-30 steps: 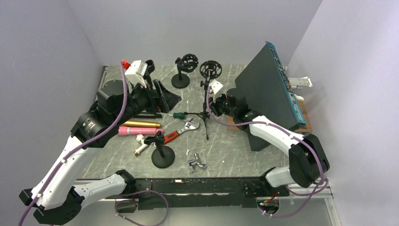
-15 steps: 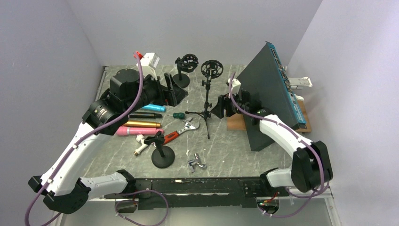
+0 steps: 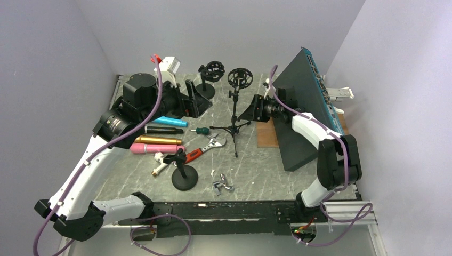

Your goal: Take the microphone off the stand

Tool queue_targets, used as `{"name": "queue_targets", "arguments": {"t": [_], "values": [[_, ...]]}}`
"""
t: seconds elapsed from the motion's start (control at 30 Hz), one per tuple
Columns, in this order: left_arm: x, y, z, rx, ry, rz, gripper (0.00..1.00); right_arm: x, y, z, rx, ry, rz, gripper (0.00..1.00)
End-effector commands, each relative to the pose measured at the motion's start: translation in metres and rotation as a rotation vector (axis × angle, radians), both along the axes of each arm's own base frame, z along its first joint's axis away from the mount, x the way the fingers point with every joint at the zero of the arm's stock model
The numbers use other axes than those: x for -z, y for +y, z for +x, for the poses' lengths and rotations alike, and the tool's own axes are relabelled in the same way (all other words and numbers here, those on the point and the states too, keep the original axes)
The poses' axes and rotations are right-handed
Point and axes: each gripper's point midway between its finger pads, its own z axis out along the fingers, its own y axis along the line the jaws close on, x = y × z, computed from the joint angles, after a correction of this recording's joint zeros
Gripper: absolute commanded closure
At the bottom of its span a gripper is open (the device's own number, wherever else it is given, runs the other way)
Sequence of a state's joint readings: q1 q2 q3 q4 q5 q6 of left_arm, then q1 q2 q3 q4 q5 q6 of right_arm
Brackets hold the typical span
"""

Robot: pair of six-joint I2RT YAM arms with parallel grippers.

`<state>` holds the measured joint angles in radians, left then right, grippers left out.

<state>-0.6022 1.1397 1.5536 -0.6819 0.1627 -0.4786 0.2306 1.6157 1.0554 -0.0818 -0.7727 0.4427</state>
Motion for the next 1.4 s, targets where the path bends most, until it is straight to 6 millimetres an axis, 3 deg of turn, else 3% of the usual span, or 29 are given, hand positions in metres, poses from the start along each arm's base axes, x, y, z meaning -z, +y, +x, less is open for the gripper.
{"name": "queue_targets", "arguments": {"t": [0.0, 0.17, 0.6, 1.03, 1.13, 1.37], "values": [[-0.019, 0.001, -0.006, 0.045, -0.069, -0.009, 0.01, -0.019, 0.013, 0.005, -0.063, -0.01, 0.081, 0.34], [-0.021, 0.002, -0.005, 0.053, -0.079, 0.007, 0.01, -0.021, 0.018, 0.01, -0.07, -0.018, 0.125, 0.37], [-0.02, 0.009, -0.005, 0.051, -0.093, 0.037, 0.01, -0.017, 0.027, 0.002, -0.149, -0.016, 0.215, 0.61], [-0.018, 0.012, -0.004, 0.042, -0.09, 0.036, 0.01, -0.012, 0.026, -0.009, -0.171, -0.004, 0.216, 0.6], [-0.016, 0.012, -0.004, 0.042, -0.086, 0.037, 0.01, -0.016, 0.027, -0.005, -0.164, -0.025, 0.226, 0.67], [-0.017, 0.014, -0.005, 0.039, -0.086, 0.039, 0.01, -0.004, 0.021, 0.001, -0.143, -0.089, 0.134, 0.98]]}}
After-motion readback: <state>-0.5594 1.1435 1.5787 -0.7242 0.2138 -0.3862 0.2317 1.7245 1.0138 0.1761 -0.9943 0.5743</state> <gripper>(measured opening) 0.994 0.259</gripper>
